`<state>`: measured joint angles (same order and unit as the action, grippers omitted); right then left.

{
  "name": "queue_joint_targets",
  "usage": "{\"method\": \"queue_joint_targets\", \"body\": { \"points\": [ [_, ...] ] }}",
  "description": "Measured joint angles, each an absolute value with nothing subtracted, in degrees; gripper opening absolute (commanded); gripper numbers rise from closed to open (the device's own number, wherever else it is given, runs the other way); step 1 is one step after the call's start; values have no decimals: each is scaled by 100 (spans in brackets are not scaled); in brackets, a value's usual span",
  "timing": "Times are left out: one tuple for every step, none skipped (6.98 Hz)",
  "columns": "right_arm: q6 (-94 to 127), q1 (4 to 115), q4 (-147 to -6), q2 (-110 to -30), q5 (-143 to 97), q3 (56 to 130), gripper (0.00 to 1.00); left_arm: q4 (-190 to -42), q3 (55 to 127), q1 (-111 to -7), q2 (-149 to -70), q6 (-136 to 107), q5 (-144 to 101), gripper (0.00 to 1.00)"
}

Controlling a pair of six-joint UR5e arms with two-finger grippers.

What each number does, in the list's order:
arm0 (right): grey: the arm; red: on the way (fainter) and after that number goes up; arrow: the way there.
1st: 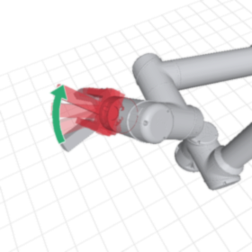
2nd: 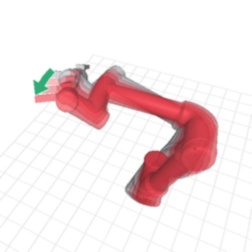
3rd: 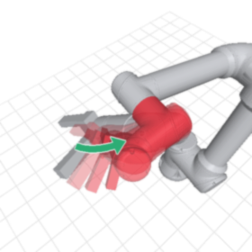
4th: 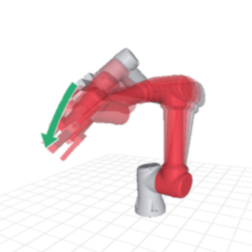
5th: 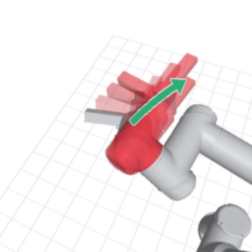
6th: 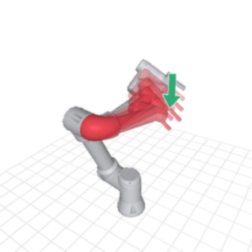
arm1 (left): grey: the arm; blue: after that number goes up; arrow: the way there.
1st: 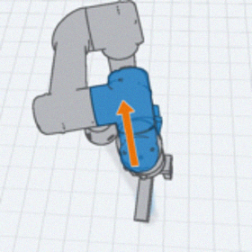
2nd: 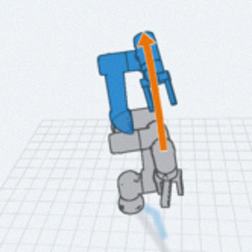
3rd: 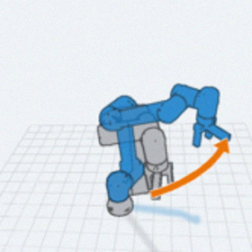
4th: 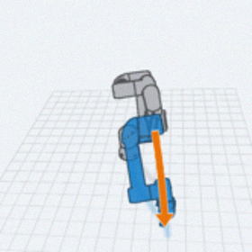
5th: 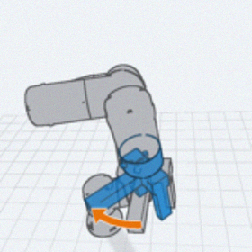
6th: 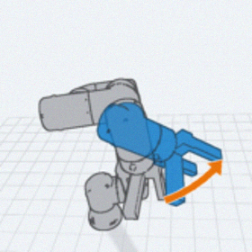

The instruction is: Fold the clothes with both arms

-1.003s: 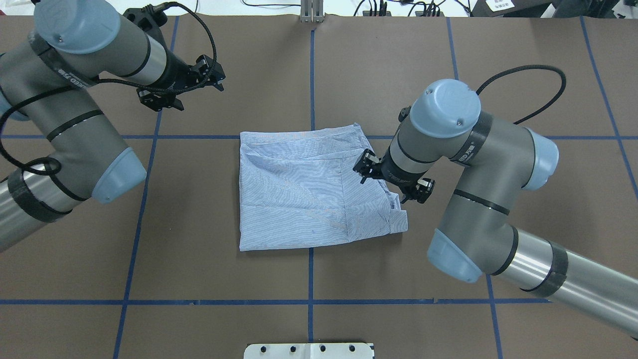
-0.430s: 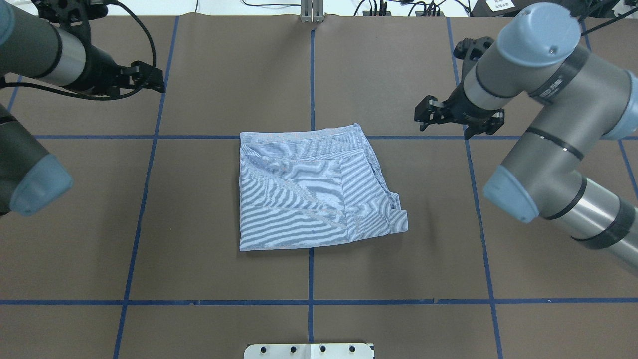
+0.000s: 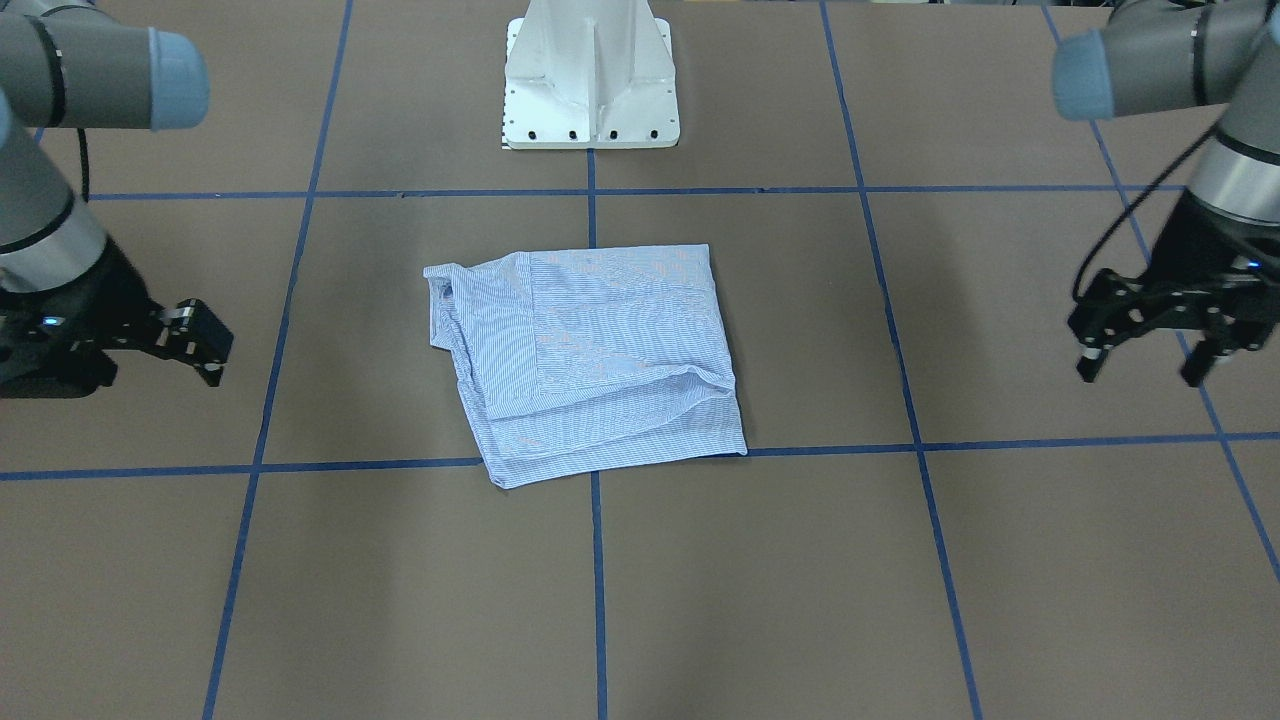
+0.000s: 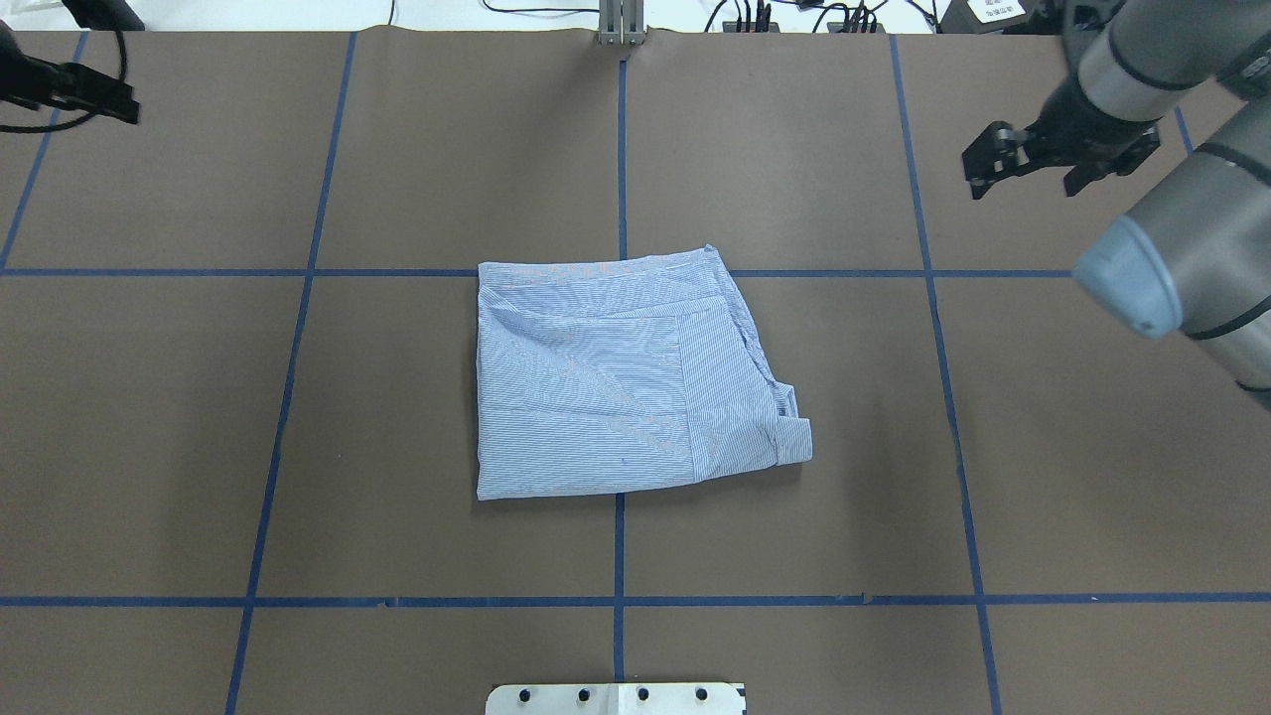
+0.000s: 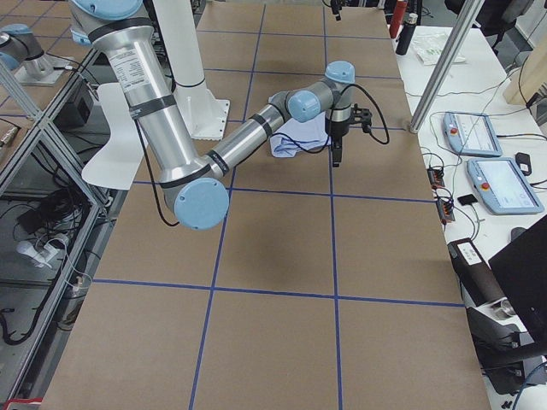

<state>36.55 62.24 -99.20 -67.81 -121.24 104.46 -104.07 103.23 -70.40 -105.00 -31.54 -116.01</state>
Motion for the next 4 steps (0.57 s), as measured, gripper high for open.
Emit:
{"method": "queue_joint_targets", "body": {
  "points": [
    [2835,6679,-9931,-6958,-12349,10254,100,-10420,9949,-7603,-10482,-2332,-11818,99],
    [1875,7206,-9916,-7132,-12584,9942,100,-10411,9602,-8129,-10473,-1433,-12054,99],
    [808,7720,-9904,-7289,-12790,9554,100,-10393,9365,-8514,-10458,-684,-12232,99],
    [-57,8120,-9899,-7446,-12937,9238,100,-10396,9261,-8787,-10389,-133,-12311,99]
  ]
}}
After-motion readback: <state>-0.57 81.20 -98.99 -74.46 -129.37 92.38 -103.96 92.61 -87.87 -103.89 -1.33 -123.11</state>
